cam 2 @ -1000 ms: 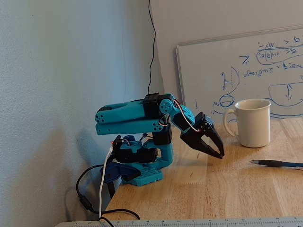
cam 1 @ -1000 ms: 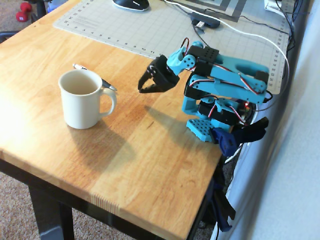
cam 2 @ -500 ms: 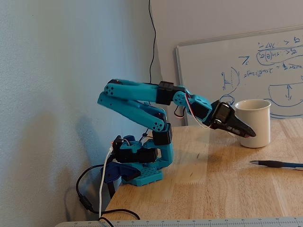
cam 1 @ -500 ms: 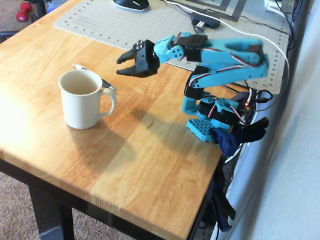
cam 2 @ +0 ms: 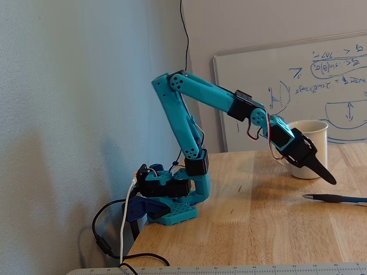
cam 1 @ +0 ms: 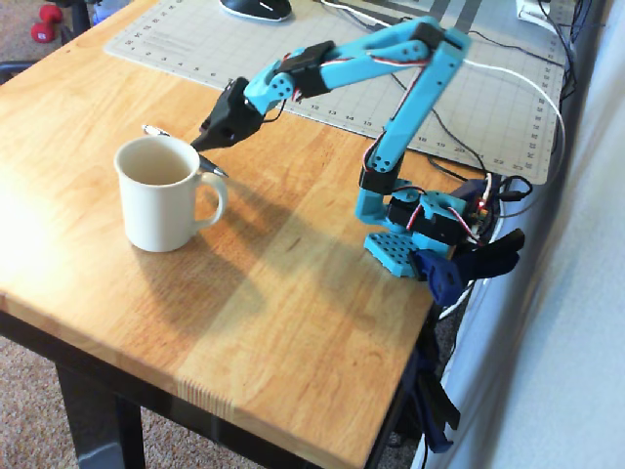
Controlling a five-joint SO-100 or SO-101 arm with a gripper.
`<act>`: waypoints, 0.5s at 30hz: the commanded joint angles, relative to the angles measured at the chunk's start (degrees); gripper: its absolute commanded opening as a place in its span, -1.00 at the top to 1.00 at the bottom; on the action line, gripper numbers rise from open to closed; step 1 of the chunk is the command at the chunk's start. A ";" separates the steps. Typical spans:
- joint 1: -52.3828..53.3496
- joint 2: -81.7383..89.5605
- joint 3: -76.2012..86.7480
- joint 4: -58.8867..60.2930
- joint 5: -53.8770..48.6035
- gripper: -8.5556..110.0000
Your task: Grasp a pen and put it in a mug.
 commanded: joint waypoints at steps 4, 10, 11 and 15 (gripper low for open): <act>0.35 -7.73 -7.29 -1.14 3.52 0.57; 0.44 -11.34 -7.21 -1.14 2.72 0.57; 0.18 -11.69 -7.12 -1.14 2.64 0.57; -0.26 -12.13 -6.94 -0.97 2.64 0.57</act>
